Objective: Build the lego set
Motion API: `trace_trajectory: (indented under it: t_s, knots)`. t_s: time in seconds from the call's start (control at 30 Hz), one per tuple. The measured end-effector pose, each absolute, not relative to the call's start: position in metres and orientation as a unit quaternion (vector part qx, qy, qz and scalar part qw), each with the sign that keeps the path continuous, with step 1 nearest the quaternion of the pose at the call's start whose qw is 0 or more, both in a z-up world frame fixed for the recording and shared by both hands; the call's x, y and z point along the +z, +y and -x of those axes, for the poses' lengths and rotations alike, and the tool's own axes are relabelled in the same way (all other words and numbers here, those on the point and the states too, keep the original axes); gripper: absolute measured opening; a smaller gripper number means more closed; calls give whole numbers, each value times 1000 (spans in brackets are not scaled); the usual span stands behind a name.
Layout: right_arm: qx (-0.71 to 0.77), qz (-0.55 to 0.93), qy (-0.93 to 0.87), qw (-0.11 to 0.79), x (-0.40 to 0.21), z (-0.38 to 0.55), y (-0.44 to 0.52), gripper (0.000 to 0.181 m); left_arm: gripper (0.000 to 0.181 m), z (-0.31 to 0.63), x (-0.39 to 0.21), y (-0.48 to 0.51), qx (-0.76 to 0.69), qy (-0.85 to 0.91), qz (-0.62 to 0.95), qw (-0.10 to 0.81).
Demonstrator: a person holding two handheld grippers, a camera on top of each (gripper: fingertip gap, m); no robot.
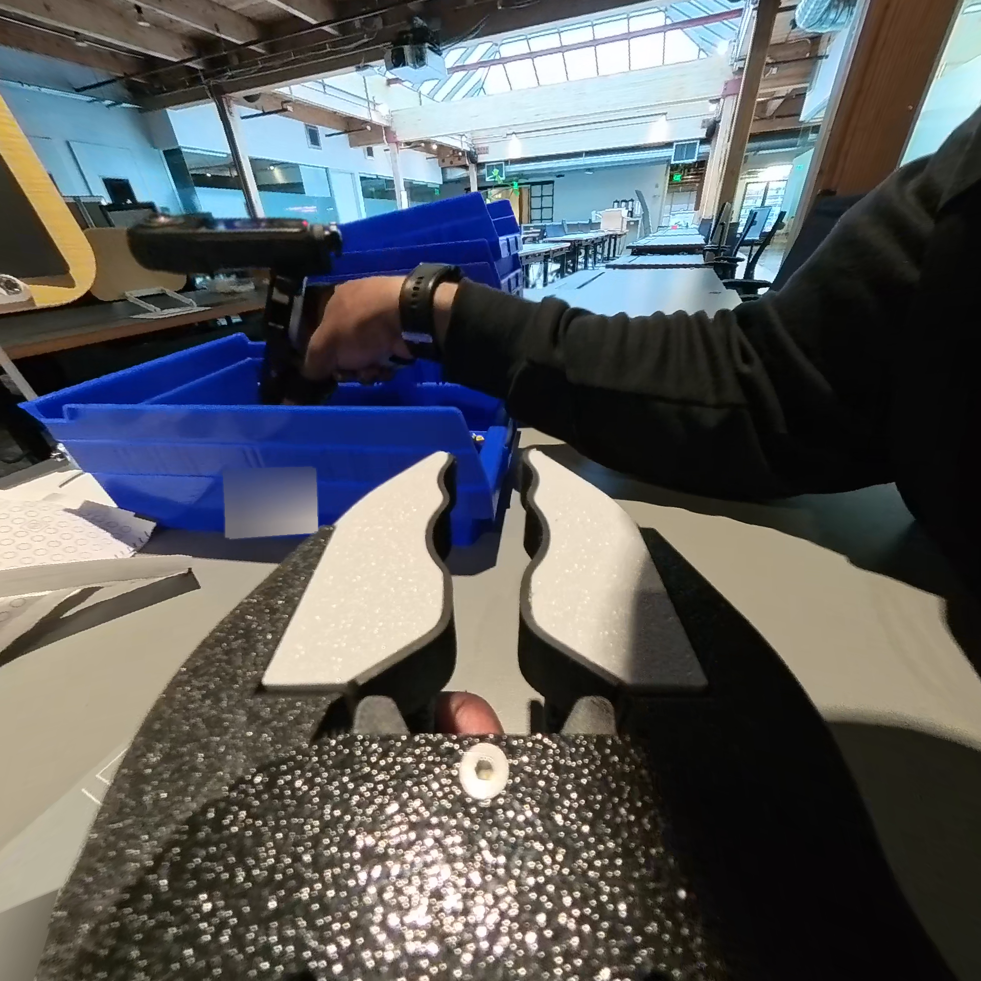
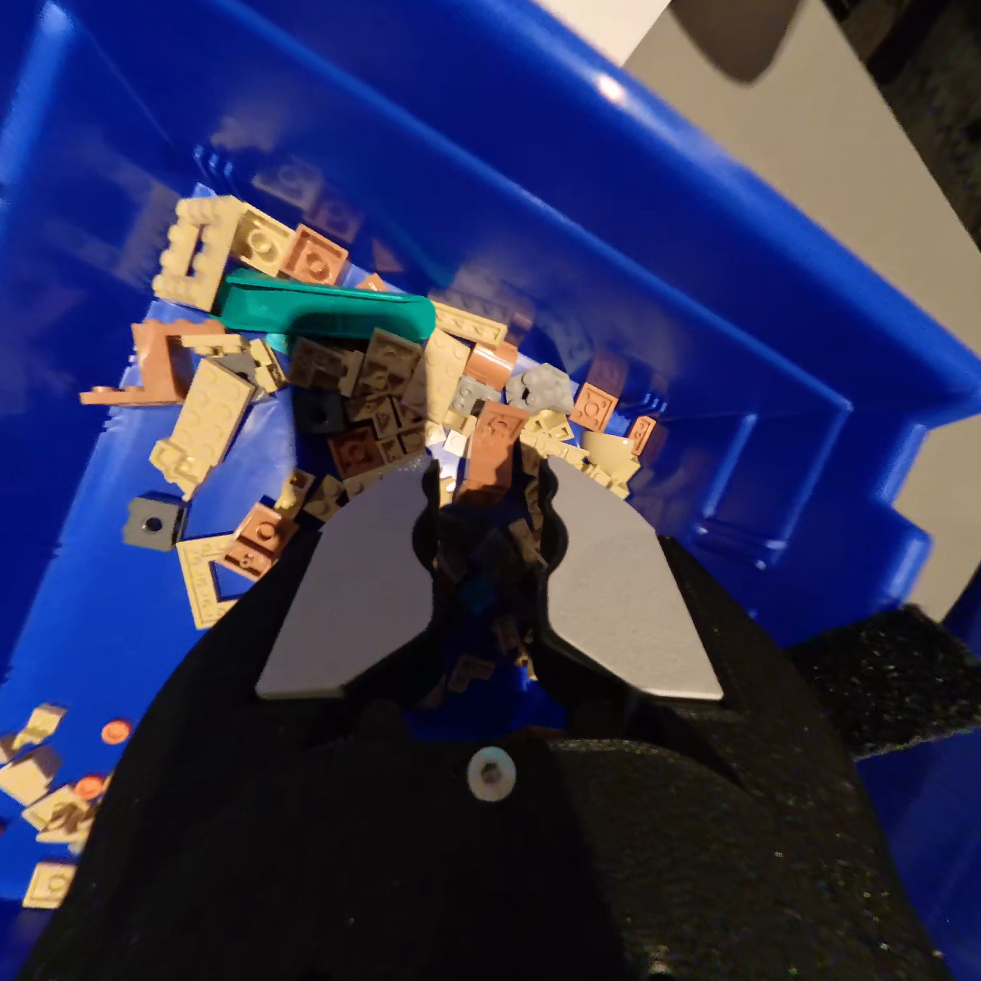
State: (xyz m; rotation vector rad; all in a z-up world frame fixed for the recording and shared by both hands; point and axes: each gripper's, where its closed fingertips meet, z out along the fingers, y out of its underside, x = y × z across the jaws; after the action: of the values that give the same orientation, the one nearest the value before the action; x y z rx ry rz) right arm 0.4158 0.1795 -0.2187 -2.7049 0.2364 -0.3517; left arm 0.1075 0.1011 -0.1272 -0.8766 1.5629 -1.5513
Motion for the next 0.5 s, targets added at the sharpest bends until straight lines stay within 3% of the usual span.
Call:
trace_trajectory:
  t_s: [0.27, 0.5]
  knots:
    - [-113, 972, 78, 192, -235, -412, 184, 19, 21, -107, -128, 100, -607, 612, 342, 374]
    - [-101, 963, 79, 235, -218, -408, 192, 19, 21, -107, -129, 100, -607, 613, 342, 372]
